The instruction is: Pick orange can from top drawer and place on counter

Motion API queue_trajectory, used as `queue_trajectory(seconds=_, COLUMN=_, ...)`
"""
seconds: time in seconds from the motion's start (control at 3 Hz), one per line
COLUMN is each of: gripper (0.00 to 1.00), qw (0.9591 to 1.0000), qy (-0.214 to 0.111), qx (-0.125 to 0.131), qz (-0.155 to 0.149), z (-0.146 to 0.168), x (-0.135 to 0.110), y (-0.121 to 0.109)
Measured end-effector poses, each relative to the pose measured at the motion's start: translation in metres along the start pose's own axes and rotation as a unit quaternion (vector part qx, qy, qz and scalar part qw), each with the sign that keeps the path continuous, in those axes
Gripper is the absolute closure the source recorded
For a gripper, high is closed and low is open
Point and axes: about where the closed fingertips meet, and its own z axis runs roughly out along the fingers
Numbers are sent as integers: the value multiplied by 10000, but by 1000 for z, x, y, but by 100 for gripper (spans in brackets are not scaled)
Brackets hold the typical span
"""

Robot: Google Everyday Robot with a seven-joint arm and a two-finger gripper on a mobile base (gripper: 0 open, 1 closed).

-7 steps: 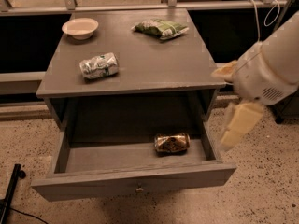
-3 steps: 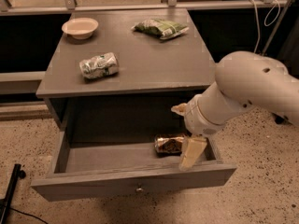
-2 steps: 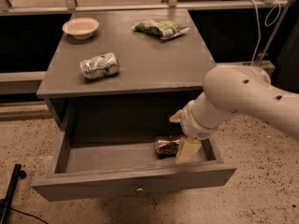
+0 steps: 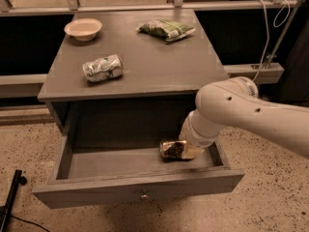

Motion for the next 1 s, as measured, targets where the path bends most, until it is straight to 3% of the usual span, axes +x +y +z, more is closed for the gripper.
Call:
queue_trajectory(seconds=0.67, gripper=43, qw=9994, qy=357, qx=-30, qz=-29, z=31, x=20, y=-13)
queue_trajectory(seconds=1.0, gripper=43, qw=9995, qy=308, qx=-50, qz=35, z=43, x=28, y=-20)
